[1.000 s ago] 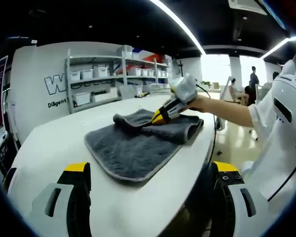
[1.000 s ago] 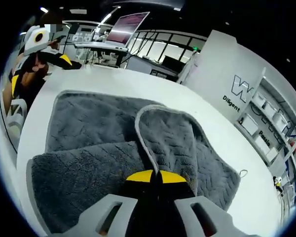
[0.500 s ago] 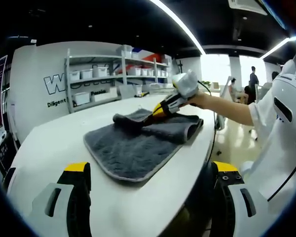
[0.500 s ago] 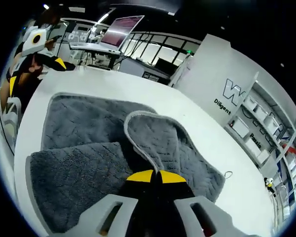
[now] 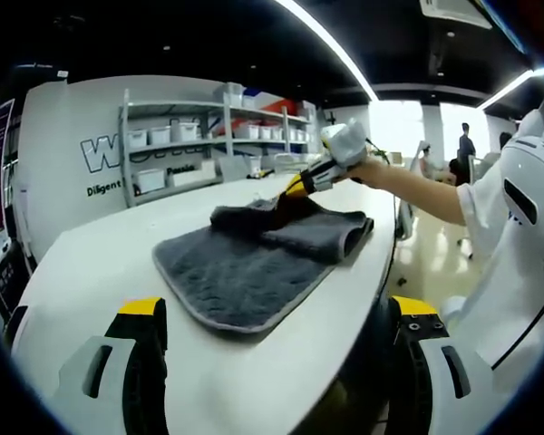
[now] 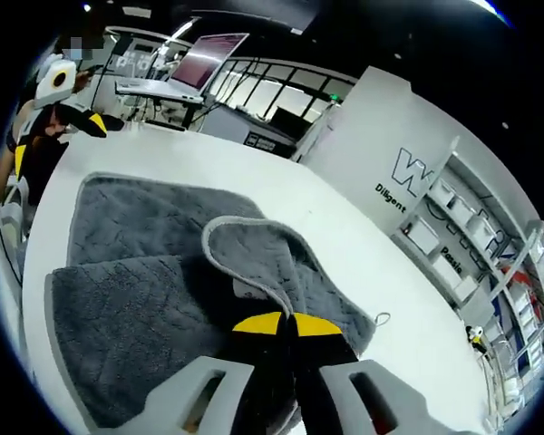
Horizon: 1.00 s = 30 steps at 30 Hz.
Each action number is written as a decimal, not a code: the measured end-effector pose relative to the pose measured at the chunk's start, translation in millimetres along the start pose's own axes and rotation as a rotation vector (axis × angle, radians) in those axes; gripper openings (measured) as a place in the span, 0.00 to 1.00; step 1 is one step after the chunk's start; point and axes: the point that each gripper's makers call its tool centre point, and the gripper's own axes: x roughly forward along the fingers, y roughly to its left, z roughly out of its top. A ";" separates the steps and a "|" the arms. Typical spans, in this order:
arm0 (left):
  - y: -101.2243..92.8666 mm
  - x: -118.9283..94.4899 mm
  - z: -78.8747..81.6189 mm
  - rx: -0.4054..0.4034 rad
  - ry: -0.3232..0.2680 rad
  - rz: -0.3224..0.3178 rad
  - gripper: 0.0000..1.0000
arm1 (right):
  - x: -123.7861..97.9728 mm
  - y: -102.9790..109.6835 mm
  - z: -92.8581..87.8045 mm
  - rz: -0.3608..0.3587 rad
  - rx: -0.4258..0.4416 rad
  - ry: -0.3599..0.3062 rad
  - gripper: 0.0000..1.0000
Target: Open the folded towel by lifting each exposed corner and separating the folded layers until the towel lies flat within the target outline without major curled edges
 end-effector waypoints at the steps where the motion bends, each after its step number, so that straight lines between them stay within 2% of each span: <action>1: -0.2 0.1 -0.2 0.000 0.000 -0.001 0.99 | -0.9 -2.3 -0.1 -0.005 -0.001 0.001 0.00; 18: 1.4 -0.8 -0.8 -0.003 -0.002 0.002 0.99 | -28.4 -58.4 -8.6 -0.119 -0.005 0.031 0.00; 30: 1.0 0.5 -1.6 -0.004 0.002 0.001 0.99 | -43.6 -75.6 -21.1 -0.169 0.008 0.053 0.00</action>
